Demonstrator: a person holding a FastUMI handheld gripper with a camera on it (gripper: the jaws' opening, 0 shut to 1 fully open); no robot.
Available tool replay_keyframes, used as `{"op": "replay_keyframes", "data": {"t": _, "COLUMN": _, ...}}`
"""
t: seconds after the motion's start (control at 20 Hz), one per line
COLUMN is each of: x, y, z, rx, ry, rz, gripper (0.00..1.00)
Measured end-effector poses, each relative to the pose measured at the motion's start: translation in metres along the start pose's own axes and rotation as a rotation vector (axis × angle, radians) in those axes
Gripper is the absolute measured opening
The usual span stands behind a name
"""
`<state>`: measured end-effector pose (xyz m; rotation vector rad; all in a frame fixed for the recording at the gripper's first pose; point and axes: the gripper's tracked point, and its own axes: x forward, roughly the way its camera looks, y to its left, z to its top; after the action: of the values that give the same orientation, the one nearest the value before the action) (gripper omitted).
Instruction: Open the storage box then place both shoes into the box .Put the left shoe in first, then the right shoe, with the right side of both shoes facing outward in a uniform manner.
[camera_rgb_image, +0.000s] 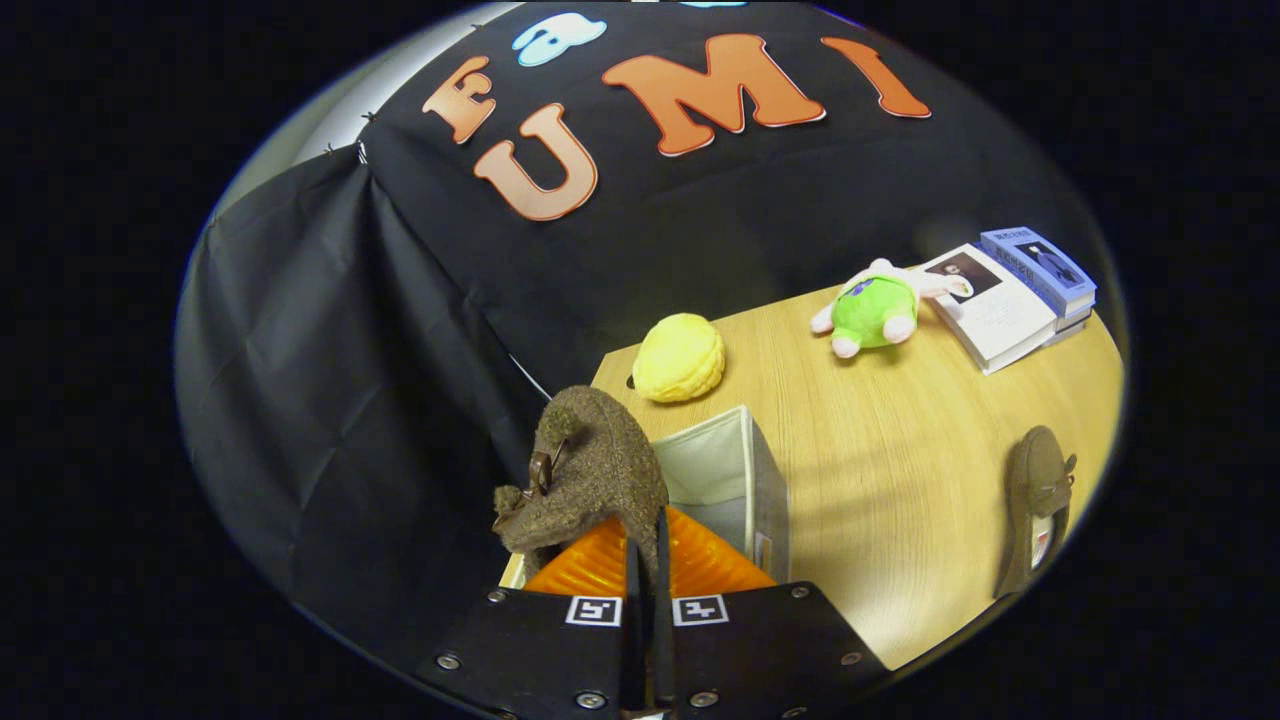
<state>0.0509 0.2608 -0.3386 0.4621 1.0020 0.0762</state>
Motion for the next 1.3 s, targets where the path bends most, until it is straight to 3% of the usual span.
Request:
{"op": "replay_keyframes", "data": {"t": 0.5, "x": 0.055, "y": 0.001, "z": -0.058, "rx": 0.109, "ry": 0.157, "rz": -0.09, "gripper": 0.05}}
{"op": "replay_keyframes", "data": {"t": 0.7, "x": 0.068, "y": 0.003, "z": -0.076, "rx": 0.177, "ry": 0.22, "rz": -0.089, "gripper": 0.07}}
{"op": "replay_keyframes", "data": {"t": 0.75, "x": 0.069, "y": 0.003, "z": -0.079, "rx": 0.173, "ry": 0.232, "rz": -0.088, "gripper": 0.11}}
{"op": "replay_keyframes", "data": {"t": 0.9, "x": 0.058, "y": 0.015, "z": -0.081, "rx": 0.178, "ry": 0.26, "rz": -0.012, "gripper": 0.42}}
{"op": "replay_keyframes", "data": {"t": 1.1, "x": 0.019, "y": 0.019, "z": -0.049, "rx": 0.144, "ry": 0.162, "rz": 0.063, "gripper": 0.54}}
{"op": "replay_keyframes", "data": {"t": 1.3, "x": -0.024, "y": -0.021, "z": -0.014, "rx": 0.033, "ry": 0.018, "rz": 0.017, "gripper": 0.74}}
